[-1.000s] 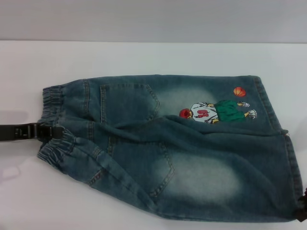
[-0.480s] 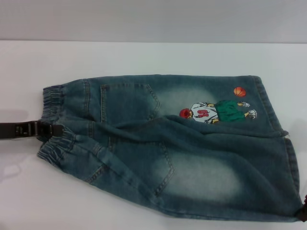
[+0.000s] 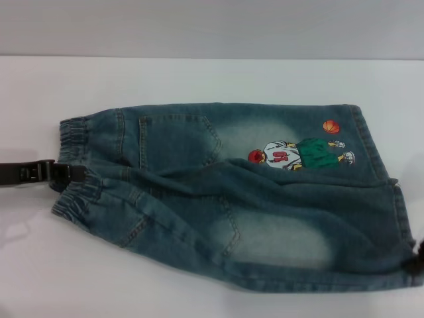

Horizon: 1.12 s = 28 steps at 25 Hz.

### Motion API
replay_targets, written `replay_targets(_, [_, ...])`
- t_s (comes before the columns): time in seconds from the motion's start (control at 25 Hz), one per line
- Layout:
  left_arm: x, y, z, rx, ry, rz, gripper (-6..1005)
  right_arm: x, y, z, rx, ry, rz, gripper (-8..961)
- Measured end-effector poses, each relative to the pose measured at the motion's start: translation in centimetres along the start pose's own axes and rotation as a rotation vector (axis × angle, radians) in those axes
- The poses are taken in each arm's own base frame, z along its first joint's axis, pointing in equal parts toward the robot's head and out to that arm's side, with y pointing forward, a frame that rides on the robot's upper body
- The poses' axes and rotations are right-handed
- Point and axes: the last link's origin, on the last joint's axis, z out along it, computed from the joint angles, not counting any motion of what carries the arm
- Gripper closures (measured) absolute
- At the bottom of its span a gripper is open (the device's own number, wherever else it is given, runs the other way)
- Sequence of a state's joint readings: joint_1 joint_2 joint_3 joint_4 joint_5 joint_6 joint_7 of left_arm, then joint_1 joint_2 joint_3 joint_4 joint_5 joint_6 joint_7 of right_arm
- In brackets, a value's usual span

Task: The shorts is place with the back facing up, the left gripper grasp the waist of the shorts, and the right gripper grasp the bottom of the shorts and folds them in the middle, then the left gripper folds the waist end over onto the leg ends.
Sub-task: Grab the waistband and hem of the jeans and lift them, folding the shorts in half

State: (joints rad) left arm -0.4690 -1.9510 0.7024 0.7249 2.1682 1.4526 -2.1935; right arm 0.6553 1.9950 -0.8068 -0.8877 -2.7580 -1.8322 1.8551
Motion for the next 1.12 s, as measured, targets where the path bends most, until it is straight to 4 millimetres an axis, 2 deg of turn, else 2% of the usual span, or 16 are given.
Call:
replay_targets(0.32, [1.0,0.3,0.3,0.001,0.039,0.003,957,-0.7,-0.2,-3.0,0.109,-0.365,-0.064,943])
replay_targets(0.72, [2.5,-0.1,-0.6,0.0,0.141,-0.052,956,0.1,-0.4,-5.7,0.212,-0.729,-0.13,947])
replay_targets(0.88, [2.9,-0.4,-0.9,0.008,0.187,-0.078,956,0.3,-1.1,-5.7,0.249,-0.802,-0.092,947])
replay_targets(1.12, [3.4,-0.6,-0.7,0.023,0.238,-0.095,956,0.3,-2.6,-3.9,0.3,-0.825,-0.008,939])
